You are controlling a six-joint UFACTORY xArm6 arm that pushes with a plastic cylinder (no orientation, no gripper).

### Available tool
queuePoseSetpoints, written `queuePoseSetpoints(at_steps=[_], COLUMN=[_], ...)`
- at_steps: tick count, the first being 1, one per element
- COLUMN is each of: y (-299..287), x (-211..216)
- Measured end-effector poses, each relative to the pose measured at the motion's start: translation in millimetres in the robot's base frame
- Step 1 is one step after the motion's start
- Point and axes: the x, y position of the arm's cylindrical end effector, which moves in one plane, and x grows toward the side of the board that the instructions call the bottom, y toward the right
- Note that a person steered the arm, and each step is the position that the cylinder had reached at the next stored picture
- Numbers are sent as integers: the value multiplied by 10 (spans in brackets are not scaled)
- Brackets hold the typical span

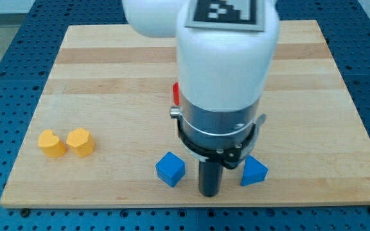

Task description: Push the blue triangle to the bottom right of the board

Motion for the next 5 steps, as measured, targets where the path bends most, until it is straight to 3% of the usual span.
queuePoseSetpoints(at_steps=[1,3,4,5], y=[110,1033,1169,713], x=[-204,-296,-309,-280])
